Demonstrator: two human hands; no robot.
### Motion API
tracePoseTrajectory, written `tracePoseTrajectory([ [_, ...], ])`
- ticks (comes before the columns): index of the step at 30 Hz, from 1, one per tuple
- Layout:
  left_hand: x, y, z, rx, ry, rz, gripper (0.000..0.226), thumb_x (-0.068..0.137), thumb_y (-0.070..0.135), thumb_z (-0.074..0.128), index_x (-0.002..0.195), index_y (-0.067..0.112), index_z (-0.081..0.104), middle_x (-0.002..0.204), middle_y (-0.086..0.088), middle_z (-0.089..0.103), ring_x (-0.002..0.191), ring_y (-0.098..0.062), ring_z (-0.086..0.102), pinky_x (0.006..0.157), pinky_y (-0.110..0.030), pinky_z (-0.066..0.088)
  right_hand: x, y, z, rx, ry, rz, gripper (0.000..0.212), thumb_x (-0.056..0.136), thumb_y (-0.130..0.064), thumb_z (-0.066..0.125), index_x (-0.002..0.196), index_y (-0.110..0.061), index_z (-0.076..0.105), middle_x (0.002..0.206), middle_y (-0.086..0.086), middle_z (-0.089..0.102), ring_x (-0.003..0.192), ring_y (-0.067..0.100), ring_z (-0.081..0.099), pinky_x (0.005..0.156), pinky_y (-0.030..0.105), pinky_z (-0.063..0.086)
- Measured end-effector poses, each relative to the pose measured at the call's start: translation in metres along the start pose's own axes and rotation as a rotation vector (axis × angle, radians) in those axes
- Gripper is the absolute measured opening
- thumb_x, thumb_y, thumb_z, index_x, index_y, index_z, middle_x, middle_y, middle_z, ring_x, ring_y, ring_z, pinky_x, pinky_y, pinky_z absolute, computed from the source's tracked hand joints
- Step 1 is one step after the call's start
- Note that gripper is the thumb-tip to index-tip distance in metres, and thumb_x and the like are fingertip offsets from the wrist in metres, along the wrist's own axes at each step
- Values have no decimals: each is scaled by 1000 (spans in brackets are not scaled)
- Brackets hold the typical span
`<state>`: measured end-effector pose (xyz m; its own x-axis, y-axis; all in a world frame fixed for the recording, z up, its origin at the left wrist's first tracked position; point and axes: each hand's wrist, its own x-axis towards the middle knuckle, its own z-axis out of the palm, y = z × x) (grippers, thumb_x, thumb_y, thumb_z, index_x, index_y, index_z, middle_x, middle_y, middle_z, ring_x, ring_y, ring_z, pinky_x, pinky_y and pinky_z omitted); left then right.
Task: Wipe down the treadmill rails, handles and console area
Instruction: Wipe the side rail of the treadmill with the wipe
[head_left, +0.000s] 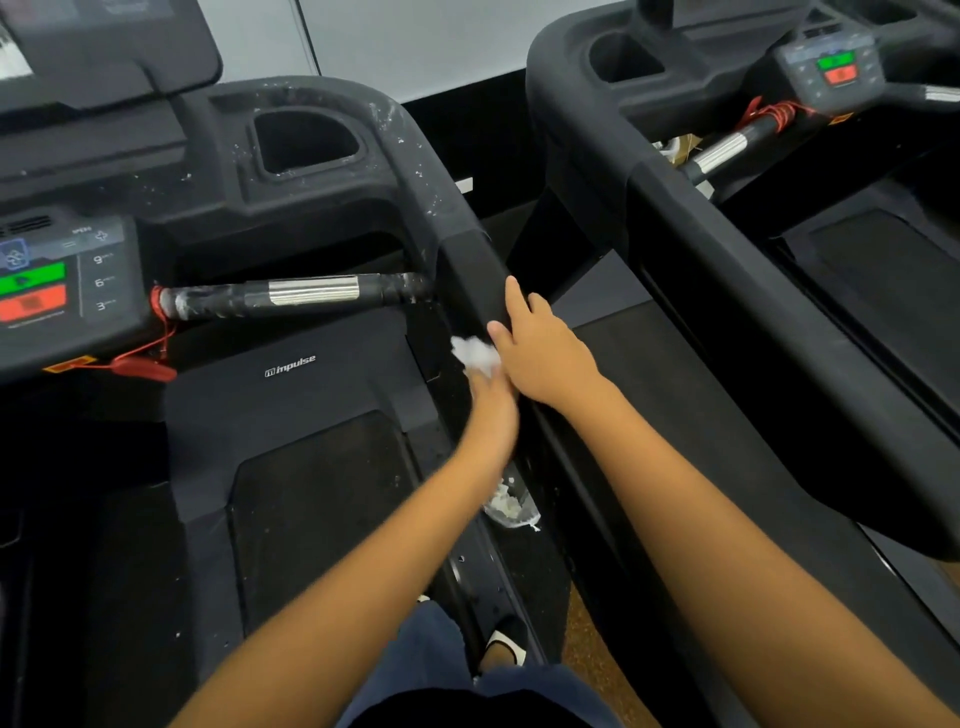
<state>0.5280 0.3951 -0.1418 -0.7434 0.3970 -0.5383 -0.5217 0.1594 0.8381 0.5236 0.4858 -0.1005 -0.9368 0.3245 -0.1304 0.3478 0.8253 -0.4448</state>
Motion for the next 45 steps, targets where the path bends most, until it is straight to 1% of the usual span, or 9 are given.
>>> tracePoseTrajectory([
  [7, 30, 23, -11, -105, 63, 59, 57, 99, 45, 26, 144, 12, 40, 139, -17, 50, 123, -29, 53, 109, -46, 39, -12, 10, 3, 104, 31, -46, 55, 105, -31, 28, 155, -19, 7, 152, 13, 27, 121, 34, 47, 94, 48, 45],
  [10, 66, 37, -22, -127, 96, 31, 60, 92, 49, 25, 143, 20, 40, 138, -3, 53, 124, -21, 52, 108, -43, 39, -16, 11, 8, 64, 76, -21, 53, 105, -30, 26, 154, -20, 8, 155, 12, 24, 126, 34, 44, 94, 47, 45],
  [14, 12, 10, -3, -130, 84, -21, 24, 88, 28, 29, 83, 11, 45, 78, -4, 51, 75, -18, 50, 69, -28, 45, -17, 7, 13, 3, 128, -11, 53, 104, -29, 26, 154, -20, 10, 153, 12, 29, 121, 36, 47, 83, 43, 42],
  [23, -3, 38, -2, -92, 96, 32, 38, 98, 16, 26, 64, 16, 40, 55, 0, 44, 49, -14, 41, 38, -17, 33, -27, 2, 19, -106, 209, 25, 53, 105, -31, 26, 154, -18, 11, 151, 12, 31, 116, 33, 50, 73, 37, 37],
  [27, 5, 33, -2, -52, 120, 22, 27, 94, 22, 28, 71, 16, 40, 66, 1, 40, 60, -13, 38, 51, -26, 33, -28, -1, 19, -132, 228, 54, 53, 105, -33, 25, 154, -19, 12, 149, 11, 34, 115, 32, 51, 72, 37, 38],
  [31, -34, -17, 5, 68, 12, 36, 46, 100, 26, 28, 137, 1, 37, 66, 5, 43, 48, -1, 40, 42, -12, 36, -32, 1, 19, -126, 216, 51, 53, 105, -34, 25, 154, -20, 12, 146, 10, 37, 113, 33, 52, 70, 35, 36],
  [38, -30, 7, 0, -60, -32, 7, 35, 96, 14, 31, 64, 15, 45, 52, 2, 44, 46, -9, 42, 48, -24, 34, -49, -3, 15, -118, 204, 131, 55, 104, -38, 25, 155, -20, 11, 149, 10, 36, 120, 33, 48, 83, 41, 42],
  [42, -22, -4, 4, -163, -13, -9, 25, 93, 18, 35, 69, 17, 43, 58, 3, 47, 55, -11, 47, 47, -21, 40, -62, -3, 20, -206, 216, 147, 56, 104, -40, 25, 155, -20, 11, 152, 9, 32, 120, 32, 48, 85, 41, 43],
  [45, -40, -28, 11, -148, -88, -29, 32, 91, 29, 41, 114, 10, 54, 64, 5, 58, 69, -13, 54, 62, -27, 45, -72, 2, 20, -200, 205, 136, 57, 104, -40, 28, 154, -20, 11, 154, 9, 30, 122, 32, 48, 87, 41, 43],
])
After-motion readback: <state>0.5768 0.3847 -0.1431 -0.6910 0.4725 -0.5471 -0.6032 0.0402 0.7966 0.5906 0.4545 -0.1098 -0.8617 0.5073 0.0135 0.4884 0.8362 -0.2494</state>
